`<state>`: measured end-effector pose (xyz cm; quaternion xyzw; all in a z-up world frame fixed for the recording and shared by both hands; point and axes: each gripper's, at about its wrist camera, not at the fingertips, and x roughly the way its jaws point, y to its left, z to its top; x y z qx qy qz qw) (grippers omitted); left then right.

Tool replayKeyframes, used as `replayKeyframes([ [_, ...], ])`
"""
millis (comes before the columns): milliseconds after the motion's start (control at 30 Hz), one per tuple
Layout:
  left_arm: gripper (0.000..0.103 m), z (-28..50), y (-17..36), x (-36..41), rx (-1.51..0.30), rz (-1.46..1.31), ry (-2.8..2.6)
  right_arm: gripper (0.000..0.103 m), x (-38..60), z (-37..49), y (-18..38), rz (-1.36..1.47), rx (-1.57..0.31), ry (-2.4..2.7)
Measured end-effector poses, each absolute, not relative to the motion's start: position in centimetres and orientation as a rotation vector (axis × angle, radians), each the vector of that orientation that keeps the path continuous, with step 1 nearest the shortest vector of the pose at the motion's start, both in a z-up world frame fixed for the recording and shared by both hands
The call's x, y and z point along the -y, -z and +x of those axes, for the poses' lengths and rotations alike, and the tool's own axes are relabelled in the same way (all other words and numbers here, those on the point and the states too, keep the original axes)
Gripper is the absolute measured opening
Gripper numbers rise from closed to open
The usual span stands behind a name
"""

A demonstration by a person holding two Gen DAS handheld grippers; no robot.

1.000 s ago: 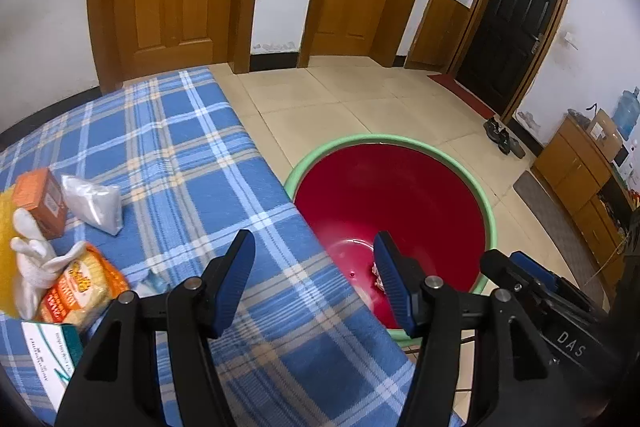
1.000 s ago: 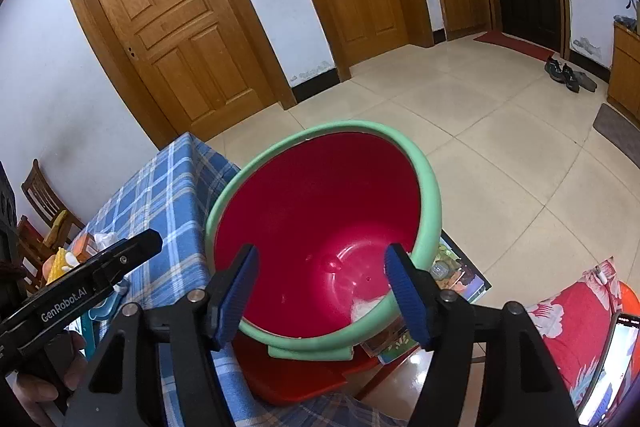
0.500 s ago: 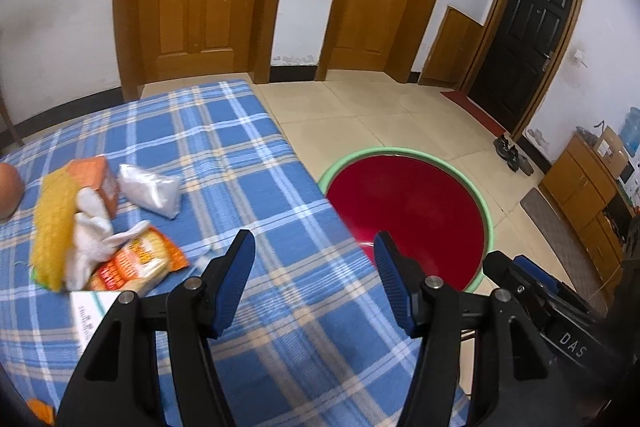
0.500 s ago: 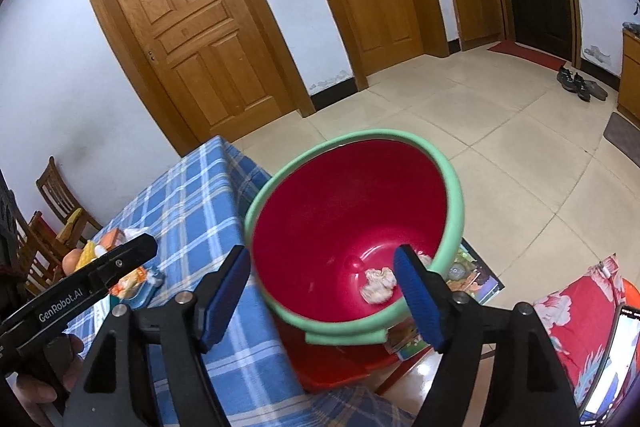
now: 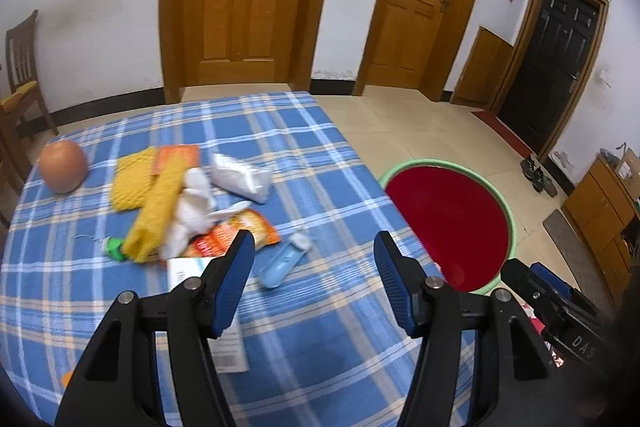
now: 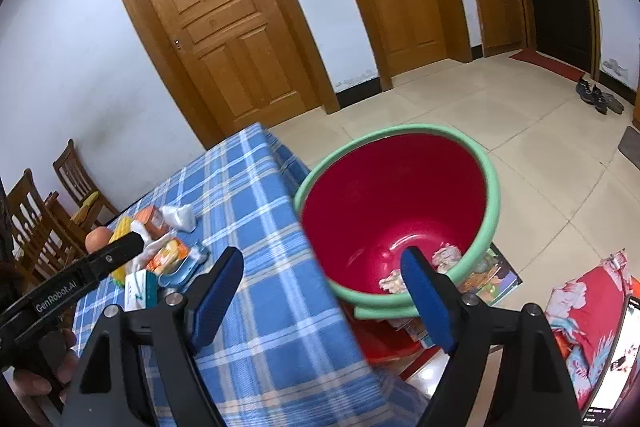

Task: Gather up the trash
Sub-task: 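Move the left gripper back over the table to the white medicine box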

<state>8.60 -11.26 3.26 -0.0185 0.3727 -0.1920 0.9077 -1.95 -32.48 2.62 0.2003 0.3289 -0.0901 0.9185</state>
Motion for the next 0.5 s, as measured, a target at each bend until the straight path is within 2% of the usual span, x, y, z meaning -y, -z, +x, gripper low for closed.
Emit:
replayKeyframes([
  [133, 0.066, 8.1, -3.4, 9.6, -0.760, -0.046, 0.366, 0.085, 31.1, -1.8, -2.5, 0.404, -0.690, 0.163],
  [500, 0.067, 7.8, -2.5, 5.6, -0.777, -0.072, 0.278, 0.087, 28.8, -1.4, -1.7, 0.387, -0.720, 0.121],
])
